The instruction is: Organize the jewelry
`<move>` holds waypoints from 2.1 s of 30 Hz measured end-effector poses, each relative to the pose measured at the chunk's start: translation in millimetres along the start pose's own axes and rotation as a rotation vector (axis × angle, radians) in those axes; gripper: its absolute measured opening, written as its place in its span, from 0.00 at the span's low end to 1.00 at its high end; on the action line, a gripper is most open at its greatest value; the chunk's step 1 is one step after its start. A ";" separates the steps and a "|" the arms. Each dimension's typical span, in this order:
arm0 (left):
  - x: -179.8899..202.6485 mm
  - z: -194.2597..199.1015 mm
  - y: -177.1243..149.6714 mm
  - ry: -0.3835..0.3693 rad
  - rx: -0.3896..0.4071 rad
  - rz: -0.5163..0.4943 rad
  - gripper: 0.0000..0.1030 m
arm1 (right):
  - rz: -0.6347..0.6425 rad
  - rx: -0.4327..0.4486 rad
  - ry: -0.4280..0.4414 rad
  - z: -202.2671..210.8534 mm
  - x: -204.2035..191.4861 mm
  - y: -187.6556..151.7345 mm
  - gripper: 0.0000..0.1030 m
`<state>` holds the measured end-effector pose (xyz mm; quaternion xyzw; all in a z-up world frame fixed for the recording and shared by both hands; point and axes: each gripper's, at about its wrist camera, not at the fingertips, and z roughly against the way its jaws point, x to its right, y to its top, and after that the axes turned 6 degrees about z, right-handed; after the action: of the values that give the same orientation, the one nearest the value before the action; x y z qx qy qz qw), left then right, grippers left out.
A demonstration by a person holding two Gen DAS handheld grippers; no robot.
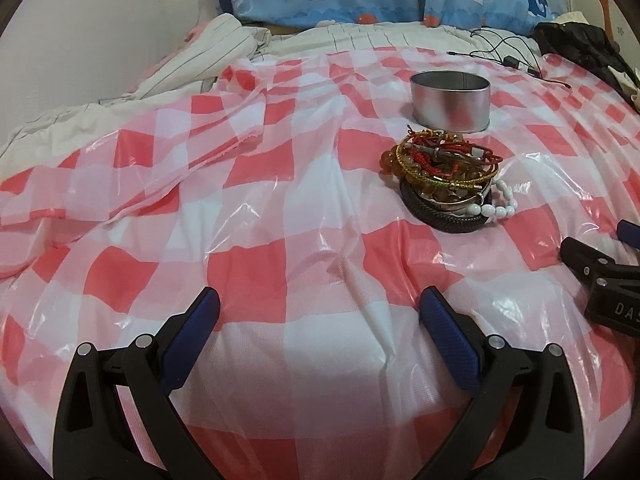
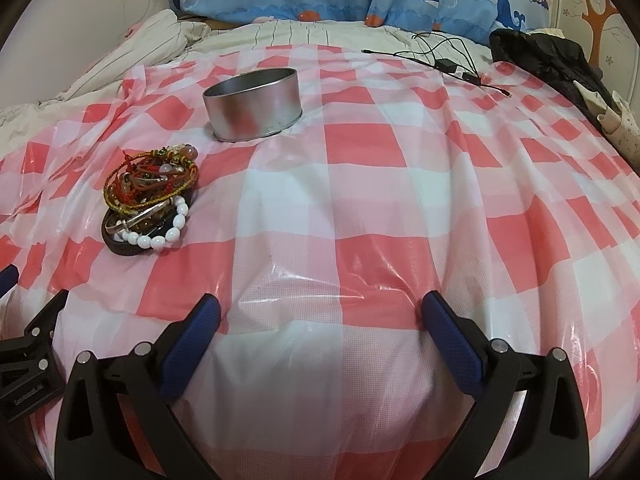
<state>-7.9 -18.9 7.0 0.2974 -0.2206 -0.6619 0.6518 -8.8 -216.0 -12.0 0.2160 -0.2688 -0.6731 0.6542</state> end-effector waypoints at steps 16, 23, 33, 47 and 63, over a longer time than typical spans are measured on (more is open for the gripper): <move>-10.2 -0.3 8.5 -0.086 -0.015 0.044 0.93 | -0.001 0.000 0.001 -0.1 0.7 0.0 0.93; -18.9 6.0 42.9 -0.227 0.014 0.040 0.93 | -0.002 -0.001 0.004 0.0 1.5 0.1 0.93; -25.1 -30.7 60.6 -0.171 -0.106 0.065 0.93 | -0.001 -0.003 0.003 -0.4 1.0 0.1 0.93; -9.3 -19.8 52.7 -0.136 -0.068 -0.035 0.93 | 0.001 -0.004 0.002 -1.3 0.2 0.3 0.93; -0.9 -18.6 49.1 -0.113 -0.058 -0.085 0.93 | 0.002 -0.004 0.001 -1.4 0.5 0.1 0.93</move>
<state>40.7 -18.8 27.0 0.2496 -0.2248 -0.7109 0.6179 -7.8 -216.6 -12.9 0.2148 -0.2670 -0.6731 0.6554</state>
